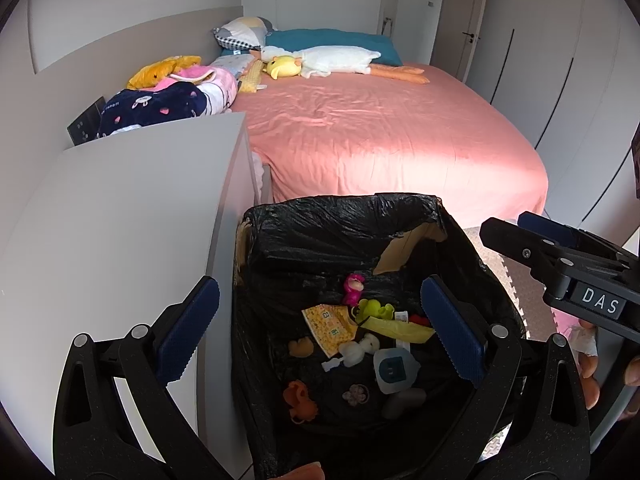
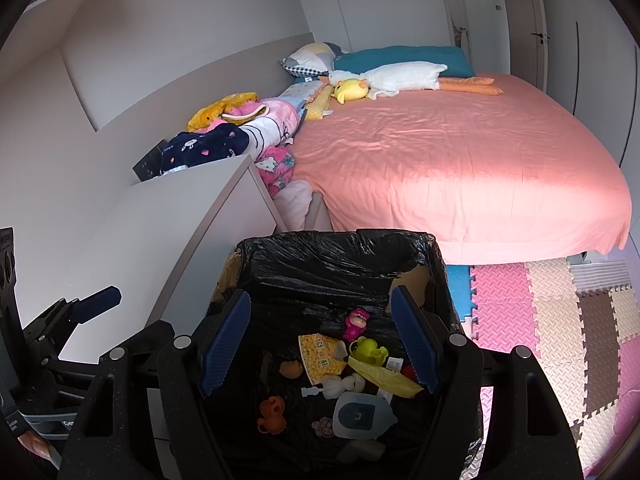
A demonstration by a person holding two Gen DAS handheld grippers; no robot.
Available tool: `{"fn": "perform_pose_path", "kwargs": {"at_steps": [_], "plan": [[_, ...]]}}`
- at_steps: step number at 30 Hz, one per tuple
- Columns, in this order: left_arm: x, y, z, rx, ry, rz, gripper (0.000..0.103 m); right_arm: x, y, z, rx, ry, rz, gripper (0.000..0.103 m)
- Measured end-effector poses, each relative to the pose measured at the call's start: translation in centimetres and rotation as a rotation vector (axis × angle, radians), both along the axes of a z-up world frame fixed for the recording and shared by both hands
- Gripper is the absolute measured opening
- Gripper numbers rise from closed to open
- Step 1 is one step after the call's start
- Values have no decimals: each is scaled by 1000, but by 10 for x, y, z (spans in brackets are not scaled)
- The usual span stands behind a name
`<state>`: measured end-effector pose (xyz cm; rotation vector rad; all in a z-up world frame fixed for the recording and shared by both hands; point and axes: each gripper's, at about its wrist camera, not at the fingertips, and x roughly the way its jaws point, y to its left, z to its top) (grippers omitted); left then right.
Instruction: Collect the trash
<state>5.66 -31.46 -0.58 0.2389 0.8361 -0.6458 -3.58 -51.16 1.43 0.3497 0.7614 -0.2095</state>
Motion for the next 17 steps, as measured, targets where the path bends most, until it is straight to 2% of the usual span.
{"fn": "perform_pose_path", "kwargs": {"at_steps": [10, 17], "plan": [[-1, 1, 2, -4, -23, -2, 97, -1, -1, -2, 0, 4, 2, 73], [-3, 0, 0, 2, -8, -10, 97, 0, -1, -1, 0, 6, 3, 73]]}}
